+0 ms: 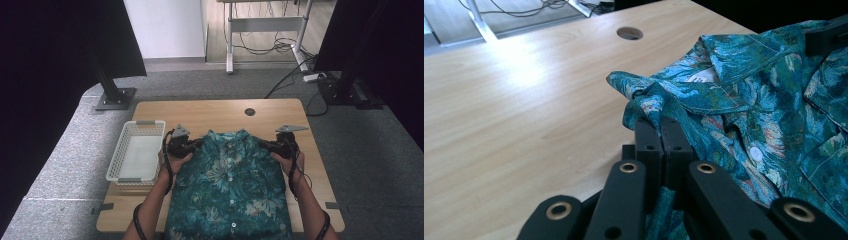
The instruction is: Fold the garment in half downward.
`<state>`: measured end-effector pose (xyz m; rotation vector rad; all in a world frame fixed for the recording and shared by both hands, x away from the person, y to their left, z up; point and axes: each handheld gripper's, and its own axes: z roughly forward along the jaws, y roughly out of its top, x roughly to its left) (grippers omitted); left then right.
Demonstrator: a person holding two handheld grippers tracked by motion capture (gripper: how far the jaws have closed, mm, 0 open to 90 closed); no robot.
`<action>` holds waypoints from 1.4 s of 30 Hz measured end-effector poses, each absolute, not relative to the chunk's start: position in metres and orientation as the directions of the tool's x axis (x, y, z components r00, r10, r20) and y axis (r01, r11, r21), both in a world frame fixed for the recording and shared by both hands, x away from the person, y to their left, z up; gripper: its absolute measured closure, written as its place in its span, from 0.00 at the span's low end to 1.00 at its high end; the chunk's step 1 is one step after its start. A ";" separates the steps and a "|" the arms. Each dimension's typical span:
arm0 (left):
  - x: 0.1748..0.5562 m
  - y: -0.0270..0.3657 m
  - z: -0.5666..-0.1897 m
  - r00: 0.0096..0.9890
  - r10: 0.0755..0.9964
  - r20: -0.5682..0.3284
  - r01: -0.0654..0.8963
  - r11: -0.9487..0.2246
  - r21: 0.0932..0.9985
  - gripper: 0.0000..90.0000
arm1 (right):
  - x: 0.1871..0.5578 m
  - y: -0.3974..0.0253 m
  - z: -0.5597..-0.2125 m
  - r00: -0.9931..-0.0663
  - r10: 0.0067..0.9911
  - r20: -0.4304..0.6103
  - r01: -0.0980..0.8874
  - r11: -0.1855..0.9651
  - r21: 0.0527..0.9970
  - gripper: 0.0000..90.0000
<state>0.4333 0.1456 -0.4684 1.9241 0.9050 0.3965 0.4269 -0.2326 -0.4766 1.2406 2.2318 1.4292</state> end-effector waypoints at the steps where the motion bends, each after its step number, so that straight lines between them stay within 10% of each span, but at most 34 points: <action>1: 0.435 0.146 -0.467 0.675 0.732 -0.092 0.425 -0.285 0.859 0.97 | 0.429 -0.232 -0.475 -0.620 0.745 0.245 0.532 0.170 0.830 0.99; 17: 0.462 0.149 -0.429 0.663 0.745 -0.078 0.386 -0.251 0.888 0.97 | 0.466 -0.230 -0.425 -0.591 0.782 0.198 0.476 0.139 0.868 0.99; 42: 0.405 0.149 -0.471 0.712 0.687 -0.145 0.416 -0.247 0.875 0.97 | 0.410 -0.231 -0.470 -0.635 0.738 0.229 0.499 0.166 0.850 0.99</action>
